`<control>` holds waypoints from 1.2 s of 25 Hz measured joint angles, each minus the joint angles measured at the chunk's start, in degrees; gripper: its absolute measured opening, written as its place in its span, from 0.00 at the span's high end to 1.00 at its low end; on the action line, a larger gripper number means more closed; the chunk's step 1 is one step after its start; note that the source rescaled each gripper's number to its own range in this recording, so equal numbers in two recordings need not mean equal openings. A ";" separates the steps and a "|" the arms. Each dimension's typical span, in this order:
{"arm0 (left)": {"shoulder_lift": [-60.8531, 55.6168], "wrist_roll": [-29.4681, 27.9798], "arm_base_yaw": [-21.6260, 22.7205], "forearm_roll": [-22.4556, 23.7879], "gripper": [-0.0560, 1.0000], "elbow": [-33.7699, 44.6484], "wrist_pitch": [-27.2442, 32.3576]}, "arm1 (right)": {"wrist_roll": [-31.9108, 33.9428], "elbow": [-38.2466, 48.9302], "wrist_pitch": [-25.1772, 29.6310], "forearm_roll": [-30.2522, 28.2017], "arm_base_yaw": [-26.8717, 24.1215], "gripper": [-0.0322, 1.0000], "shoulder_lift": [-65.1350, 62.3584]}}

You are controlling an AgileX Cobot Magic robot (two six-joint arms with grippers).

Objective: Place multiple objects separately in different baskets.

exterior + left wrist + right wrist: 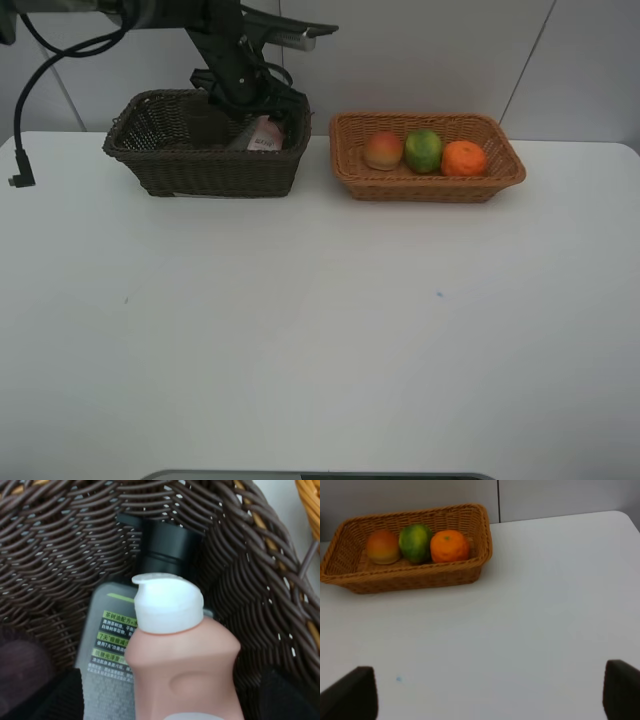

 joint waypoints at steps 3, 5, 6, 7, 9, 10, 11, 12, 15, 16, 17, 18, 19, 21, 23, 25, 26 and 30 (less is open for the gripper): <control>-1.07 0.00 0.00 0.00 0.08 0.00 0.07 | 0.00 0.00 0.00 0.00 0.00 0.00 0.00; -2.19 0.00 -0.05 0.00 0.08 0.00 0.50 | 0.00 0.00 0.00 0.00 0.00 0.00 0.00; -2.86 0.00 -0.05 -0.06 0.08 0.00 1.12 | 0.00 0.00 0.00 0.00 0.00 0.00 0.00; -3.63 0.00 -0.05 -0.18 0.08 0.00 1.79 | 0.00 0.00 0.00 0.00 0.00 0.00 0.00; -4.97 0.00 -0.05 -0.61 0.08 0.00 3.44 | 0.00 0.00 0.00 0.00 0.00 0.00 0.00; -5.90 0.00 -0.05 -0.70 0.08 0.00 4.31 | 0.00 0.00 0.00 0.00 0.00 0.00 0.00; -6.75 0.00 -0.05 -0.76 0.08 0.00 5.06 | 0.00 0.00 0.00 0.00 0.00 0.00 0.00; -7.84 0.00 0.19 -0.82 0.08 0.00 5.87 | 0.00 0.00 0.00 0.00 0.00 0.00 0.00; -11.26 0.00 1.04 -1.13 0.07 0.00 8.82 | 0.00 0.00 0.00 0.00 0.00 0.00 0.00; -12.50 0.00 1.46 -1.13 0.05 0.00 10.03 | 0.00 0.00 0.00 0.00 0.00 0.00 0.00; -13.71 0.00 1.91 -1.19 0.03 0.00 11.51 | 0.00 0.00 0.00 0.00 0.00 0.00 0.00; -14.85 0.00 2.52 -1.25 0.02 0.00 12.90 | 0.00 0.00 0.00 0.00 0.00 0.00 0.00; -15.80 0.00 3.21 -1.30 0.01 0.00 14.66 | 0.00 0.00 0.00 0.00 0.00 0.00 0.00; -18.08 0.00 4.63 -1.36 0.01 0.00 17.97 | 0.00 0.00 0.00 0.00 0.00 0.00 0.00; -20.23 0.00 6.41 -1.40 0.01 0.00 20.81 | 0.00 0.00 0.00 0.00 0.00 0.00 0.00; -22.64 0.00 8.11 -1.48 0.01 0.00 23.22 | 0.00 0.00 0.00 0.00 0.00 0.00 0.00; -23.77 0.00 9.05 -1.60 0.01 0.31 24.15 | 0.00 0.00 0.00 0.00 0.00 0.00 0.00; -30.00 0.00 12.80 -2.58 0.01 4.88 25.11 | 0.00 0.00 0.00 0.00 0.00 0.00 0.00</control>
